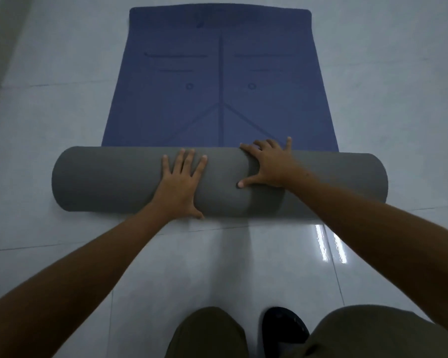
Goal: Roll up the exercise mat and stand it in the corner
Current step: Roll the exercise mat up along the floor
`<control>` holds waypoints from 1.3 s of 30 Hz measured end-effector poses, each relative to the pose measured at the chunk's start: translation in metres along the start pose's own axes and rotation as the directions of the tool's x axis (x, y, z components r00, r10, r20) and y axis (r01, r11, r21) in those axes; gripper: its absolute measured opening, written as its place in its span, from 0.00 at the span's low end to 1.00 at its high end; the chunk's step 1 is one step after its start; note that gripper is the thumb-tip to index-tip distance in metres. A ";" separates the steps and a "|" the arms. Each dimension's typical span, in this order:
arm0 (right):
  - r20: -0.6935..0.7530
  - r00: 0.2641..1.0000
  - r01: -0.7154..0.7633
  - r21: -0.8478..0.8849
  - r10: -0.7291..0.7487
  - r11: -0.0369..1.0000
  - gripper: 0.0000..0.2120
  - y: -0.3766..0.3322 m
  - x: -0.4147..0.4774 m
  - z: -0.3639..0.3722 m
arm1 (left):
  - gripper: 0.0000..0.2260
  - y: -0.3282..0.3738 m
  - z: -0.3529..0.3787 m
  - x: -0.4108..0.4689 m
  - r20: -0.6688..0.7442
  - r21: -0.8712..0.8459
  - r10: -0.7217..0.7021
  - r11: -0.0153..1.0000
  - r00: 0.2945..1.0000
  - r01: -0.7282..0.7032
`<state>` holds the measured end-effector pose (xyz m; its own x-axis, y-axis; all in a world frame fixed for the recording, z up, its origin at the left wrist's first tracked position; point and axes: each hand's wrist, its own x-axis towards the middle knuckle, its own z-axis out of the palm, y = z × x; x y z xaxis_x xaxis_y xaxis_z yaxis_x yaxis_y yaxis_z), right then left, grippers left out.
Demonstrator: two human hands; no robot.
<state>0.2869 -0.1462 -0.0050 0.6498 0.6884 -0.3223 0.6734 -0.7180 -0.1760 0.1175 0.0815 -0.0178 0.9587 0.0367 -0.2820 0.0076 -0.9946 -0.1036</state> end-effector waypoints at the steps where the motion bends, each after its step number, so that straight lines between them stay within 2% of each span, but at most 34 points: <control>1: -0.075 0.996 -0.047 0.009 0.048 0.999 0.56 -0.002 -0.005 0.001 | 0.69 -0.002 -0.006 0.007 0.004 -0.003 -0.011 1.000 1.000 0.011; 3: -0.163 0.982 -0.083 0.072 0.093 0.994 0.55 -0.002 -0.022 0.005 | 0.67 -0.009 -0.018 0.019 0.017 -0.007 0.010 1.000 1.000 -0.010; 6: -0.079 0.996 0.041 -0.017 -0.042 0.999 0.63 0.002 -0.048 0.017 | 0.62 -0.011 -0.024 0.022 0.003 0.009 0.055 0.998 0.999 -0.055; 8: -0.039 0.997 0.056 -0.090 -0.059 0.994 0.66 -0.001 -0.054 0.025 | 0.59 -0.006 -0.021 0.017 0.001 0.014 0.050 0.999 0.999 -0.050; 11: -0.064 0.998 0.015 -0.104 -0.022 0.994 0.60 -0.014 -0.058 0.019 | 0.53 -0.001 -0.022 0.008 -0.005 -0.006 0.028 1.000 1.000 -0.028; 16: -0.033 0.998 0.057 -0.079 -0.060 0.995 0.50 -0.016 -0.073 -0.006 | 0.46 0.008 -0.049 -0.005 0.017 -0.058 0.035 0.998 0.999 -0.034; 19: 0.094 0.991 0.101 -0.021 -0.098 0.995 0.48 -0.018 -0.089 -0.019 | 0.46 0.011 -0.058 -0.023 0.163 -0.165 0.085 0.985 0.983 -0.057; 21: 0.233 0.964 0.124 0.017 -0.124 0.992 0.47 -0.019 -0.098 -0.024 | 0.45 0.015 -0.061 -0.032 0.298 -0.244 0.148 0.967 0.943 -0.075; 25: 0.403 0.903 0.066 0.212 -0.149 0.975 0.48 -0.015 -0.099 -0.032 | 0.40 0.012 -0.064 -0.027 0.460 -0.398 0.207 0.917 0.864 -0.008; 27: 0.335 0.930 0.053 0.280 -0.149 0.959 0.49 -0.011 -0.097 -0.035 | 0.36 0.003 -0.064 -0.018 0.488 -0.465 0.203 0.884 0.849 0.055; 30: 0.004 0.997 0.077 0.215 -0.079 0.974 0.46 -0.013 -0.115 -0.018 | 0.33 -0.009 -0.058 -0.004 0.497 -0.581 0.200 0.799 0.845 0.153; 32: -0.031 0.992 0.123 0.094 -0.121 0.988 0.50 -0.016 -0.139 0.006 | 0.44 -0.016 -0.051 0.006 0.456 -0.638 0.193 0.751 0.868 0.168; 34: 0.051 0.979 0.201 -0.058 -0.198 0.978 0.60 -0.016 -0.155 0.030 | 0.54 -0.022 -0.042 0.010 0.377 -0.674 0.140 0.719 0.916 0.168; 35: 0.069 0.975 0.217 -0.112 -0.210 0.970 0.63 -0.011 -0.151 0.037 | 0.53 -0.026 -0.038 0.011 0.317 -0.700 0.102 0.697 0.943 0.160; 37: 0.065 0.977 0.212 -0.146 -0.205 0.966 0.67 -0.003 -0.125 0.030 | 0.47 -0.033 -0.033 0.015 0.139 -0.717 -0.031 0.686 0.990 0.122; 39: 0.115 0.981 0.165 -0.081 -0.155 0.983 0.68 0.006 -0.083 0.008 | 0.39 -0.034 -0.032 0.021 -0.098 -0.662 -0.164 0.747 0.982 0.058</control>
<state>0.2343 -0.2087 0.0133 0.4925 0.7750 -0.3959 0.7978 -0.5838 -0.1505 0.1467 0.1132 0.0101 0.9678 0.1891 -0.1663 0.2498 -0.8055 0.5374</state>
